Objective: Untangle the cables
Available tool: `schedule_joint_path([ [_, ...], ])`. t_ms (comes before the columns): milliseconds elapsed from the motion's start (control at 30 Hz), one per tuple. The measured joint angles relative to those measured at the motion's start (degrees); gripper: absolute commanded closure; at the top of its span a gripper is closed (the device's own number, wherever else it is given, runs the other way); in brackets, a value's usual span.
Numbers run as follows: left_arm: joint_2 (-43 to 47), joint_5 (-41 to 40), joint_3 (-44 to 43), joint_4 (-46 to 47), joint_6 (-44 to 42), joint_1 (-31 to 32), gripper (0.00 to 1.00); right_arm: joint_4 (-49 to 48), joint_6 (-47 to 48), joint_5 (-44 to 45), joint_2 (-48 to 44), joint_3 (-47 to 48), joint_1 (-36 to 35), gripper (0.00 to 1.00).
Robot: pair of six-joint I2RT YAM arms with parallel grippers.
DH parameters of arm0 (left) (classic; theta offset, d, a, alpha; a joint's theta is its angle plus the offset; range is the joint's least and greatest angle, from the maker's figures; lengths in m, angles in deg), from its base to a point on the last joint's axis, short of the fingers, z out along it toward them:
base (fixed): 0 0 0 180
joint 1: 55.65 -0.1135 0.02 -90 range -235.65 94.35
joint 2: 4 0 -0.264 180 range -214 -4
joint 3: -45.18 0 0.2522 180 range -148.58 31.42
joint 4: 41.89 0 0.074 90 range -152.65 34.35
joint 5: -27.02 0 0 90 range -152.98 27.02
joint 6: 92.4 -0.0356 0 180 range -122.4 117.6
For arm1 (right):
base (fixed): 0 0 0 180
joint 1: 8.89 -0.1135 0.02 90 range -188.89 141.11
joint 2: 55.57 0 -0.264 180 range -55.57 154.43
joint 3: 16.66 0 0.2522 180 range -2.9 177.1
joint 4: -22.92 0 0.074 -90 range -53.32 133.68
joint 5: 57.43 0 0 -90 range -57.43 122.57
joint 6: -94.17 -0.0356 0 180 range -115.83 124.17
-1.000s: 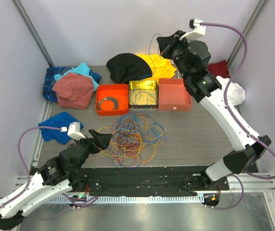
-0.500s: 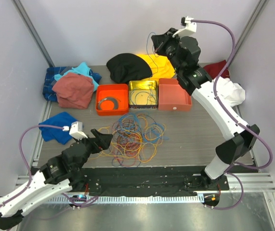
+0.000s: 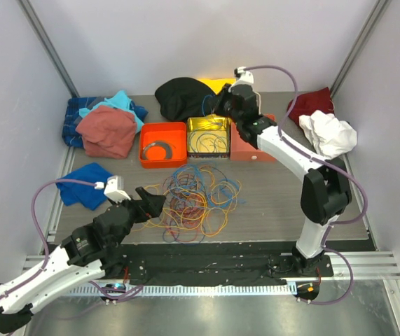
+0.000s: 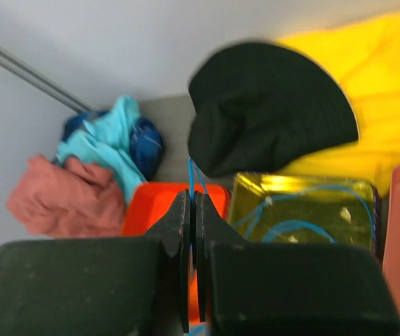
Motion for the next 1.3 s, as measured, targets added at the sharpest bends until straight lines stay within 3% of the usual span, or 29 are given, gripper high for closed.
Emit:
schedule_joint_path([
  [233,0.0,0.0,0.0,0.1,0.0,0.0,0.07,-0.1,0.3,-0.3,4.0,-7.9,0.0,0.99],
  [300,0.0,0.0,0.0,0.1,0.0,0.0,0.07,0.3,1.0,0.3,5.4,-8.0,0.0,0.94],
  [400,0.0,0.2,0.0,0.2,0.0,0.0,0.07,3.7,2.6,0.9,7.8,-6.0,0.0,0.69],
  [433,-0.1,0.3,0.0,0.2,0.1,0.0,0.07,4.5,2.7,1.1,8.6,-5.1,0.0,0.51],
  [533,-0.6,0.4,0.0,0.5,0.1,0.0,0.07,8.7,4.5,1.6,11.4,-1.1,0.0,0.37],
  [633,-1.0,0.8,0.0,0.7,0.1,0.0,0.07,13.2,6.1,2.9,13.0,2.5,-0.3,0.32],
  [800,-1.7,1.2,0.0,1.5,0.1,0.0,0.07,19.0,8.9,9.7,12.7,6.4,-1.6,0.33],
  [933,-2.2,1.4,0.0,2.1,0.0,0.0,0.07,21.0,9.0,13.4,7.6,2.6,-2.3,0.37],
  [1133,-3.3,1.6,0.2,3.7,-0.1,0.0,0.07,16.0,8.2,13.3,-15.8,-21.8,-8.3,0.4],
  [1300,-6.1,2.7,0.4,5.5,-0.2,0.0,0.07,13.2,5.8,13.0,-25.9,-34.2,-15.5,0.48],
])
